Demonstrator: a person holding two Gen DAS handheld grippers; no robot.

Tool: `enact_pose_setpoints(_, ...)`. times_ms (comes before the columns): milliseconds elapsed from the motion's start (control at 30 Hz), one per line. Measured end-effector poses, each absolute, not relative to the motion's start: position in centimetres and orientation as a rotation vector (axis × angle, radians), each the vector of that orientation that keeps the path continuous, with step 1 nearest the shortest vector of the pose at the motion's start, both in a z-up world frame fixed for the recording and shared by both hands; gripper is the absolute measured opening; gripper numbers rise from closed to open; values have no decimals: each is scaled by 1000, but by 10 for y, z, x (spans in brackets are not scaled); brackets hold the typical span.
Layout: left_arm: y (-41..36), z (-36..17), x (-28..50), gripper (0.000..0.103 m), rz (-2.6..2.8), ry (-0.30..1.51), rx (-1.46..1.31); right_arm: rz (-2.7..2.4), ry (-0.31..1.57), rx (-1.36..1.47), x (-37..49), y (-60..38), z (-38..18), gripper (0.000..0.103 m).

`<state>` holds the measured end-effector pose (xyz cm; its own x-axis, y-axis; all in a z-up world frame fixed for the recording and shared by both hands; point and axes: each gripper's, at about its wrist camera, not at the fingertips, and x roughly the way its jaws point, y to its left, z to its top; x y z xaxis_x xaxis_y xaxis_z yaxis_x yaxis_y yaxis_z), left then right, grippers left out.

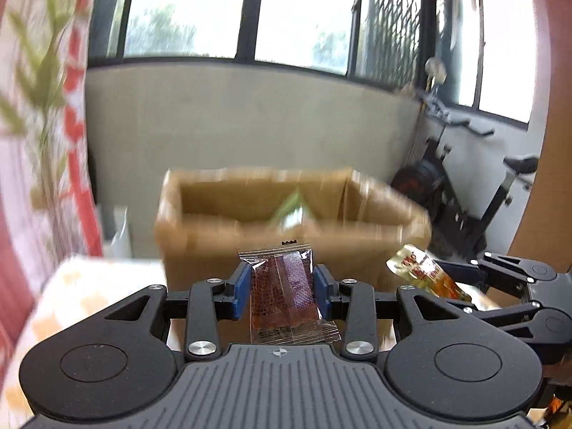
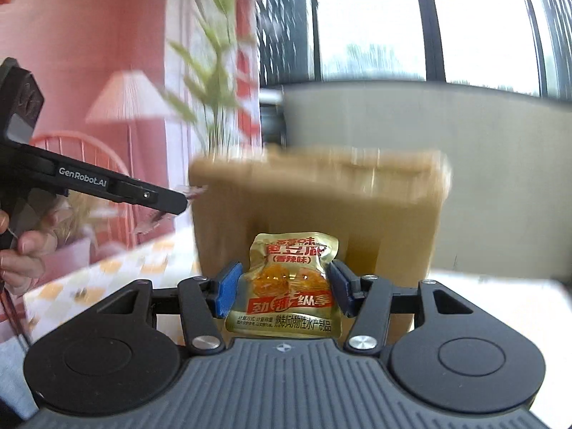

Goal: Organize snacks
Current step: 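Carry the brown packet with the left tool while the right tool carries the yellow packet to the box, then open both tools over the lined box to drop both packets, then move the left tool back to the cracker packet beside the box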

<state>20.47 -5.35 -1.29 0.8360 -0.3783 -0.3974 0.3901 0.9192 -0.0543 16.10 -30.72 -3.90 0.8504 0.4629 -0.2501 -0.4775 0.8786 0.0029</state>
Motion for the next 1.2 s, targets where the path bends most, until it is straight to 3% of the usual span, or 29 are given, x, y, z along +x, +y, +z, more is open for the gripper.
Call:
enact_pose_setpoints(167, -81, 14, 250, 40, -396, 357, 78, 423, 200, -57, 213, -310, 0, 56)
enact_pose_setpoints(333, -112, 6, 302, 41, -342, 398, 137, 311, 304, -57, 279, -303, 0, 57)
enact_pose_setpoints(400, -117, 2, 319, 45, -332, 447, 127, 280, 334, -68, 294, -298, -3, 60)
enact_pose_setpoints(467, -118, -1, 330, 61, -308, 495, 115, 262, 350, -39, 301, -300, -6, 65)
enact_pose_setpoints(567, -109, -4, 326, 62, -278, 509, 100, 272, 347, 0, 298, -306, -8, 71)
enact_pose_setpoints(1000, -21, -4, 256, 62, -335, 489, -27, 320, 271, 44, 213, -325, -20, 71)
enact_pose_setpoints(1200, -9, -32, 225, 62, -363, 519, -20, 346, 284, 27, 179, -317, -40, 71)
